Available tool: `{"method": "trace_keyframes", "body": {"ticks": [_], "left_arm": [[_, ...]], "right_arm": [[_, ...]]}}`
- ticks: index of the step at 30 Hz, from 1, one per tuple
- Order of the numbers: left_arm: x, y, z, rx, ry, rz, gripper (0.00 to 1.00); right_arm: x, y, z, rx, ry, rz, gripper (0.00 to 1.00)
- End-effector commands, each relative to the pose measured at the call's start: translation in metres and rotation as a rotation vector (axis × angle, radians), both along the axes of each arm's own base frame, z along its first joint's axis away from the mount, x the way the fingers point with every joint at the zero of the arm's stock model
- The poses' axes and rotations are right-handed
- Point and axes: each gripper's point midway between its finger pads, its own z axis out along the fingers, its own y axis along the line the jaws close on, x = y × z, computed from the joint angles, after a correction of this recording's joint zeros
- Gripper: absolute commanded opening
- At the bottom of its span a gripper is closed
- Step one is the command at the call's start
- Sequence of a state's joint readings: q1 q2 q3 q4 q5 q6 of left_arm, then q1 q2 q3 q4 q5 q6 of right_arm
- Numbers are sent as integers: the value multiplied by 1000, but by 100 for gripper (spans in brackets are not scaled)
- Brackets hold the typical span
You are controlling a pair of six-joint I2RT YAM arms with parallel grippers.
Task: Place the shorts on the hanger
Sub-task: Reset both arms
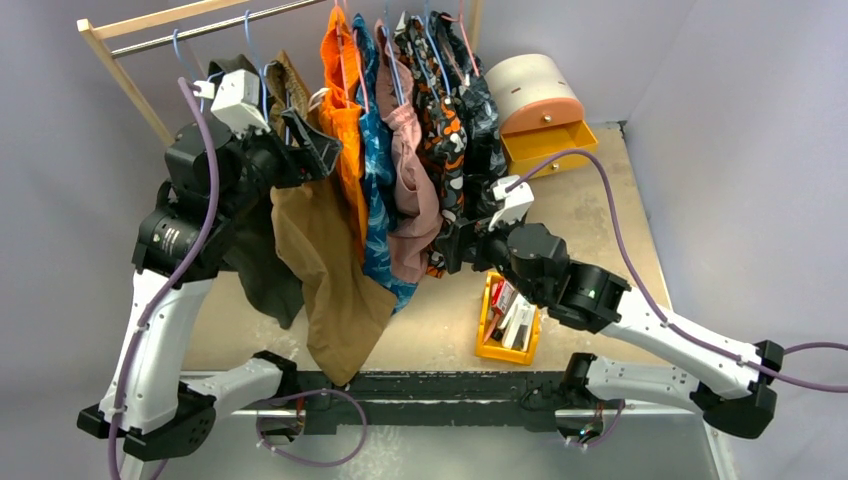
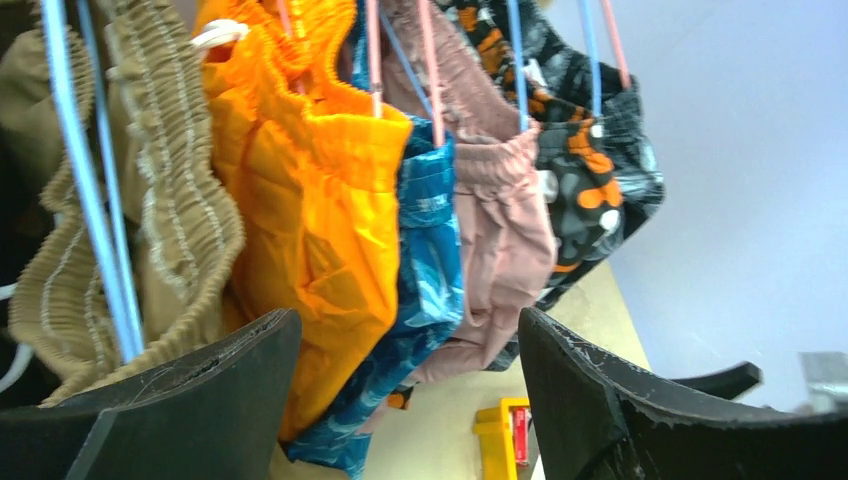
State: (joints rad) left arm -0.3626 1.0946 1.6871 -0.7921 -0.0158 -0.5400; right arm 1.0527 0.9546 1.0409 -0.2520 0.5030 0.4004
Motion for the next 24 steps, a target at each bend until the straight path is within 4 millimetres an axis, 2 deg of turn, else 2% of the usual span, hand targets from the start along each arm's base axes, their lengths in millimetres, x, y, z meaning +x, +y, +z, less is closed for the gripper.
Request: {"method": "trace_keyframes", "body": {"ticks": [1, 4, 6, 10, 12, 15, 16, 17, 20, 24], "left_arm": [[-15, -11, 48, -52, -169, -72, 79], [-18, -17, 51, -35, -190, -106, 79], [-16, -26, 46, -26, -183, -137, 79], [-2, -56, 5, 15, -92, -200, 80], [-4, -82, -19, 74, -65, -212, 80], [-24, -123, -36, 166, -65, -233, 80], [-25, -127, -41, 179, -60, -230, 80], [-26, -128, -45, 180, -54, -229, 81], [-34, -118, -58, 139, -55, -214, 81], [-54, -101, -108, 39, 14, -192, 82]], "right_arm": [[10, -1, -5, -18, -7, -53, 99], [12, 1, -13, -48, -9, -55, 99], [15, 1, -16, -57, -18, -64, 99], [20, -3, -20, -50, -18, -110, 99], [20, -5, -23, -44, -12, -126, 99], [20, -7, -26, -38, -4, -135, 99], [19, -7, -26, -32, -2, -137, 99], [18, -9, -24, -25, -1, -141, 99], [15, -20, -37, -35, 15, -165, 99], [10, -39, -41, 0, 17, -219, 99]]}}
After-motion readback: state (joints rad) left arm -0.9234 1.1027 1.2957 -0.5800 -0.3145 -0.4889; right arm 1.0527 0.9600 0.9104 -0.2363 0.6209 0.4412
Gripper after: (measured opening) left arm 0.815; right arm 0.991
